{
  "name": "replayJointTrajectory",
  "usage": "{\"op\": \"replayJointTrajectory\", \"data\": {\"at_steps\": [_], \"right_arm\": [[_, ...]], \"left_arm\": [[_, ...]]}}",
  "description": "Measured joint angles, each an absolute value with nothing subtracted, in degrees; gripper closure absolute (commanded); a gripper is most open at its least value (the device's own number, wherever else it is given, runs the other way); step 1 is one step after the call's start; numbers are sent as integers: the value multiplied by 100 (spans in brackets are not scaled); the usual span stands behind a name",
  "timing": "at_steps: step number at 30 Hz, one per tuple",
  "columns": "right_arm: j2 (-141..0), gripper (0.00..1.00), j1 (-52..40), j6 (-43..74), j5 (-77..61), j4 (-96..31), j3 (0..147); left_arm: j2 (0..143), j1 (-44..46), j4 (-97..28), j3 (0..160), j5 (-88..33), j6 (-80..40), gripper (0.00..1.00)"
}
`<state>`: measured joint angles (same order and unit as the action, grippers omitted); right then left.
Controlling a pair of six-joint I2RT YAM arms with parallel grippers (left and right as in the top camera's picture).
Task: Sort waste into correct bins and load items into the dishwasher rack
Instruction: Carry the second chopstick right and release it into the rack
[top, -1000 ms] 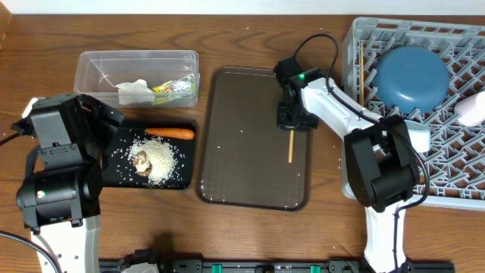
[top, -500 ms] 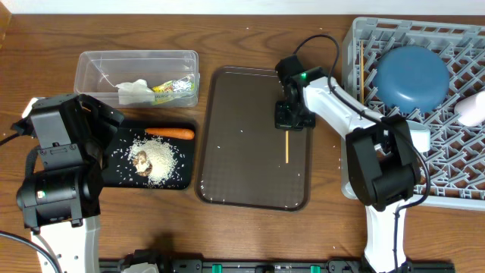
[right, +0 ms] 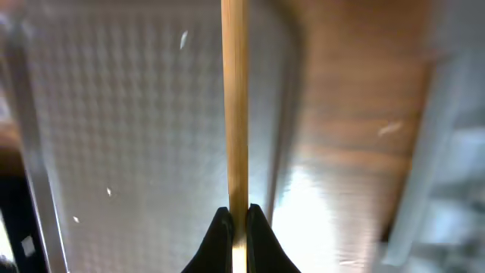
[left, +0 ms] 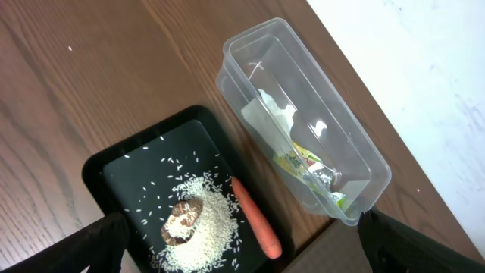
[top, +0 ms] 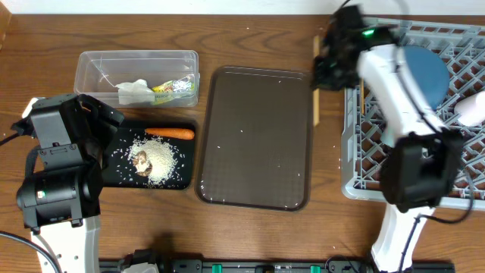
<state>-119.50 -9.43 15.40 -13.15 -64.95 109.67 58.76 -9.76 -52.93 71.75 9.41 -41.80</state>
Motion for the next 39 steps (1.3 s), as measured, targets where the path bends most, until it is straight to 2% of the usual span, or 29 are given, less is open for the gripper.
{"op": "replayJointTrajectory", "data": {"at_steps": [9, 21, 22, 24, 27, 28, 30, 39], "right_arm": [[-11736, 99, 16, 714, -1341, -6549, 11286], [-11736, 98, 659, 360, -1103, -6565, 11286], [-11736, 94, 661, 351, -1090, -6567, 11286], [-11736, 78, 661, 346, -1068, -6571, 11286], [-11736, 42, 659, 281, -1059, -6547, 11286], [-11738, 34, 659, 287, -1057, -6534, 11286], [-11738, 30, 657, 263, -1048, -6530, 11286], [-11738, 30, 626, 242, -1083, -6654, 11286]], "left_arm": [[5876, -976, -5293, 7175, 941, -4180, 2], [5876, -976, -5293, 7175, 941, -4180, 2], [5876, -976, -5293, 7175, 941, -4180, 2], [5876, -976, -5293, 7175, 941, -4180, 2], [5876, -976, -5293, 7175, 941, -4180, 2], [5876, -976, -5293, 7175, 941, -4180, 2], [5876, -976, -5293, 7175, 941, -4180, 2], [5876, -976, -5293, 7175, 941, -4180, 2]]}}
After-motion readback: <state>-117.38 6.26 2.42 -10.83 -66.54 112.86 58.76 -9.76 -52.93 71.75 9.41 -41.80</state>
